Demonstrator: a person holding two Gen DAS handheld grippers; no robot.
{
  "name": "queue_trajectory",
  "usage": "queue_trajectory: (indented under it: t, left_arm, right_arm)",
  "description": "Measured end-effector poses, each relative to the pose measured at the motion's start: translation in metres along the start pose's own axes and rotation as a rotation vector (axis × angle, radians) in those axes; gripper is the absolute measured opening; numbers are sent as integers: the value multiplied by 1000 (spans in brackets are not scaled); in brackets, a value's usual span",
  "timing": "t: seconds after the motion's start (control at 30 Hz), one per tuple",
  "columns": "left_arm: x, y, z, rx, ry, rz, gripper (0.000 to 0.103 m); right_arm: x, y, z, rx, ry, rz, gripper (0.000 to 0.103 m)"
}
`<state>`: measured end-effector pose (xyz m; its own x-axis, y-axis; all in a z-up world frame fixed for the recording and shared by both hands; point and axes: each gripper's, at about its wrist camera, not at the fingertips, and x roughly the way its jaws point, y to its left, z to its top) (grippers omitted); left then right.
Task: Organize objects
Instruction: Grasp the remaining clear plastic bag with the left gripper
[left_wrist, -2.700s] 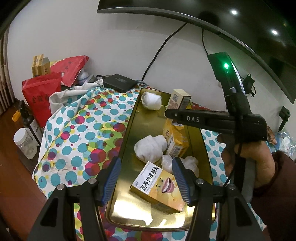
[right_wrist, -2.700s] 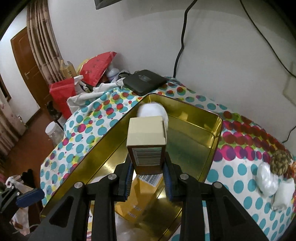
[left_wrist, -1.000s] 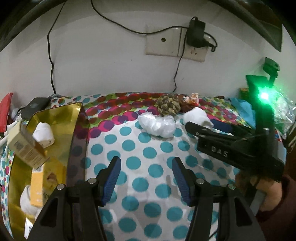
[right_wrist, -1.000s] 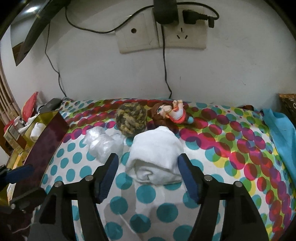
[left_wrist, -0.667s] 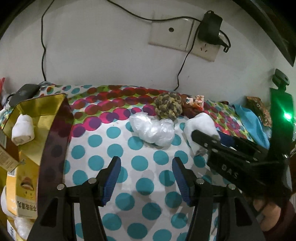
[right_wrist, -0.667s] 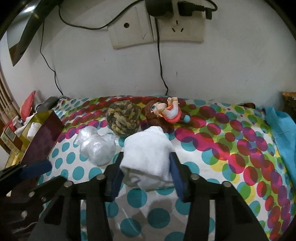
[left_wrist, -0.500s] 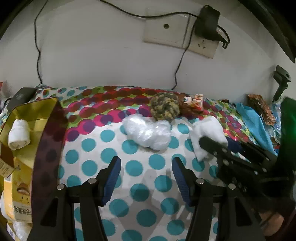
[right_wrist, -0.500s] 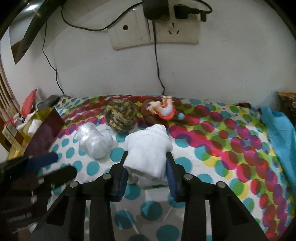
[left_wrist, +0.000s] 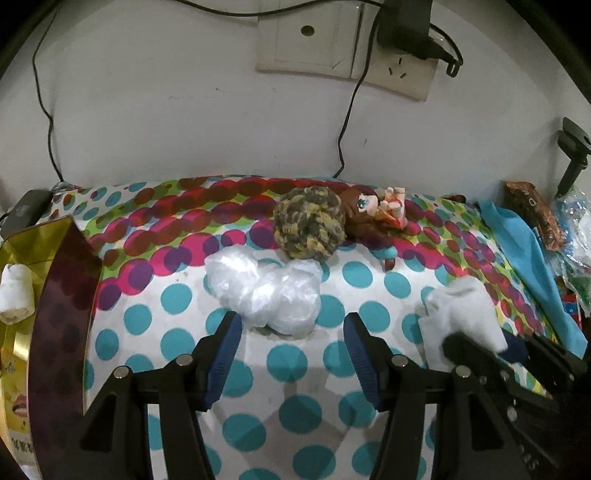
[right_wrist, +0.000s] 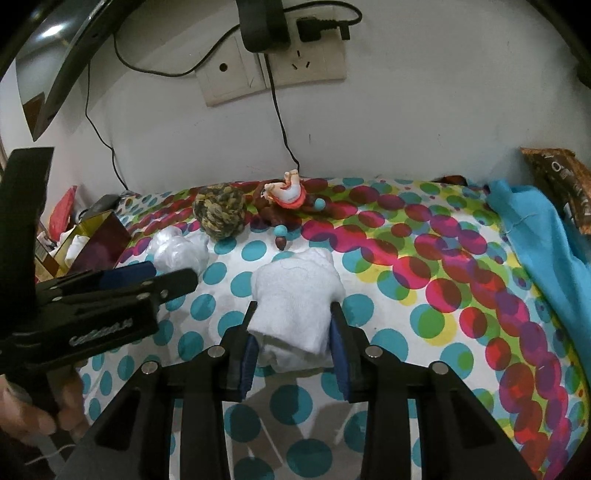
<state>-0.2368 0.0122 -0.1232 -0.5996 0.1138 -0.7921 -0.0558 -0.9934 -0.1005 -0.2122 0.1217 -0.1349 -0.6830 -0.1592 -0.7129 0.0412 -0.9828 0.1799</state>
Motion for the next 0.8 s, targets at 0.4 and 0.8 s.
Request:
queue_trajectory:
  t: [0.4, 0.8]
  left_arm:
    - [19, 7, 11, -58, -1, 17, 59]
    - [20, 5, 10, -11, -15, 50, 43]
  right_arm:
    - [9, 6, -3, -8, 10, 0, 36]
    - [12, 7, -5, -10, 13, -3, 38]
